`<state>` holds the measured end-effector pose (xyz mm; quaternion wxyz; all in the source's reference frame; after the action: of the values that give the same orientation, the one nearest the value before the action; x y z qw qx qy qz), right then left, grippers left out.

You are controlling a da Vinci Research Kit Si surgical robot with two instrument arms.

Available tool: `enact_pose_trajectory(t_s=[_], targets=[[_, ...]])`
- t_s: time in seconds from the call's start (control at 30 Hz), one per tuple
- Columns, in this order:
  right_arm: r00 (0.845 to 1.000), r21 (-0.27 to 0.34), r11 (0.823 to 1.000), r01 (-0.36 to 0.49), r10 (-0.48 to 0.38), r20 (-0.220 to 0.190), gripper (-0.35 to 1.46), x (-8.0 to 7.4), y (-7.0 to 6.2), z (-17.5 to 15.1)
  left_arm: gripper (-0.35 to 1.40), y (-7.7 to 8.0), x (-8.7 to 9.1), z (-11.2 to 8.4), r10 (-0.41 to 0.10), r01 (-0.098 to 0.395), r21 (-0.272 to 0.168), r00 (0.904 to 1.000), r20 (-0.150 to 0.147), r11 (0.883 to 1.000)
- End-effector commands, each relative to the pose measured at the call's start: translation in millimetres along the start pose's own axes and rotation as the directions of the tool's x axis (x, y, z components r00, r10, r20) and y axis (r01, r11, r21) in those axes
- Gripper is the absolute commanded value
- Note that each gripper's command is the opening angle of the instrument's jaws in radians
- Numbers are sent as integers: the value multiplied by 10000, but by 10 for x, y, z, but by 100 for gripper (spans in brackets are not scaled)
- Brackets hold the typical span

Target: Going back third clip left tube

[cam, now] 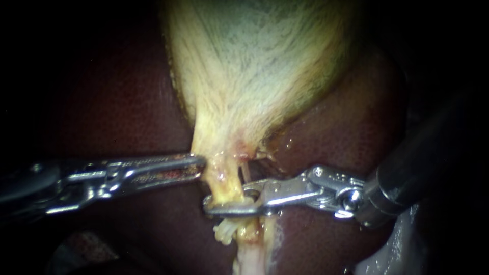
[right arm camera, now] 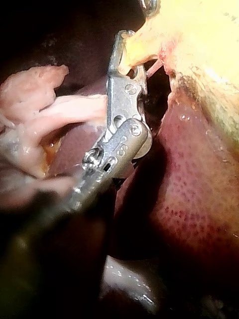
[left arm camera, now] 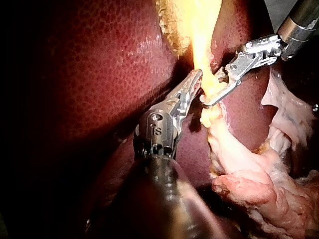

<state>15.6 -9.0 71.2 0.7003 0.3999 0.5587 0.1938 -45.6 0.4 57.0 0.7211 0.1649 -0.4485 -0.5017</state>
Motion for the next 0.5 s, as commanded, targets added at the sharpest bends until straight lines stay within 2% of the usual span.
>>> enact_pose_trajectory(t_s=[0.03, 0.17, 0.2, 0.27, 0.33, 0.4, 0.5], targets=[[10000, -12, 10000, -7, 7, -5, -35, 0, 0, 1, -35, 0, 0, 0, 1, -1, -1, 10000, 0, 10000], [10000, -17, 10000, -2, 2, -4, -35, -1, 0, 2, -35, 0, 0, 0, 1, -1, -1, 10000, -1, 10000], [10000, -24, 10000, 0, 0, -6, -15, -1, 0, 3, -35, 0, 0, 0, 0, 0, -2, 10000, 0, 10000], [10000, -39, 10000, 59, -59, -9, 10, 0, 1, 6, -35, 0, 0, 0, 0, 0, -4, 10000, 1, 10000], [9986, -60, 9986, 527, -527, -6, 37, 1, 2, 11, -35, -1, 0, -1, 0, 0, -5, 10000, 1, 10000], [9951, -54, 9950, 993, -993, 8, 47, 3, 3, 16, -35, -2, 0, -1, 0, 0, -7, 10000, 2, 10000], [9910, -69, 9909, 1342, -1342, 12, 53, 5, 4, 19, -35, -2, 1, -1, 2, -2, -10, 10000, 4, 10000]])
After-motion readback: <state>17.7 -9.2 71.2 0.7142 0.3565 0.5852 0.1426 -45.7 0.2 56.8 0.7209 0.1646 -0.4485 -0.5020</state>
